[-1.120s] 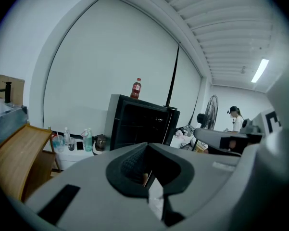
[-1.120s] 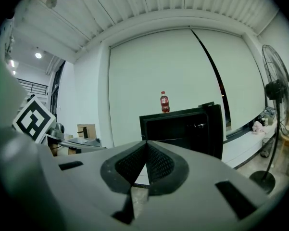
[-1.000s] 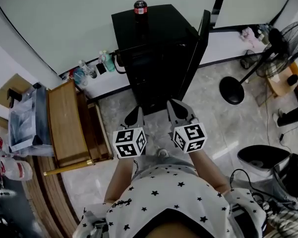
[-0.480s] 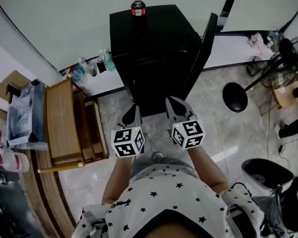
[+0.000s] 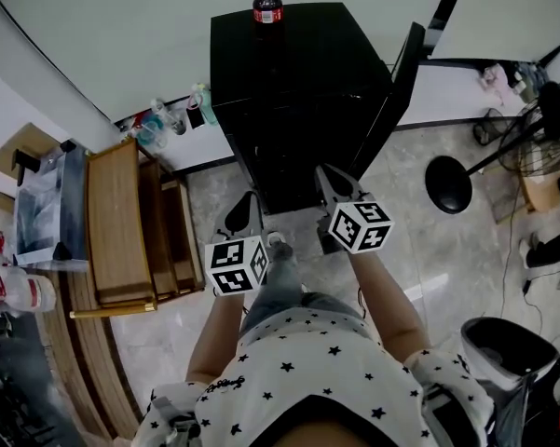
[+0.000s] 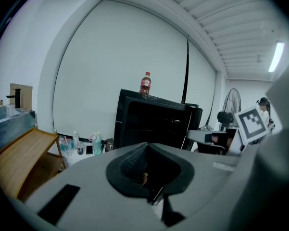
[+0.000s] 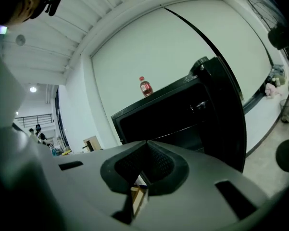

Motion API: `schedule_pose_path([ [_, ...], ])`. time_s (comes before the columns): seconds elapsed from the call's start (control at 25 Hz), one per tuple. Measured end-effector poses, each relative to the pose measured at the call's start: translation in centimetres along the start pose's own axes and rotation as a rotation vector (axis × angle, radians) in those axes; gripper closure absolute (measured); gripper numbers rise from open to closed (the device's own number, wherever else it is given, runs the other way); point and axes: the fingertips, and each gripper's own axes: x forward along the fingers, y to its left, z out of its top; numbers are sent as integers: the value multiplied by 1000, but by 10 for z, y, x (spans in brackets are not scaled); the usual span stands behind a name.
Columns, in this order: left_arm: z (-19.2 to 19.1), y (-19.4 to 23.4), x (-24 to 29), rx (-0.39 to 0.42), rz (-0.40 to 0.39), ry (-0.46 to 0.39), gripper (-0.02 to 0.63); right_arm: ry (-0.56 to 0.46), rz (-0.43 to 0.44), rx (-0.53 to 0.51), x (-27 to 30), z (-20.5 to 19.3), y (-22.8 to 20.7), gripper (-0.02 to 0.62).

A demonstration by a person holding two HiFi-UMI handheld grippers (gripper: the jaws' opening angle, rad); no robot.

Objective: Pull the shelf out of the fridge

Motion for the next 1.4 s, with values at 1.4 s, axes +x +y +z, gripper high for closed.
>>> schedule_pose_path([
  [1.4, 8, 69, 70, -2, 42, 17, 594, -329, 195, 952, 172, -5, -112, 446],
])
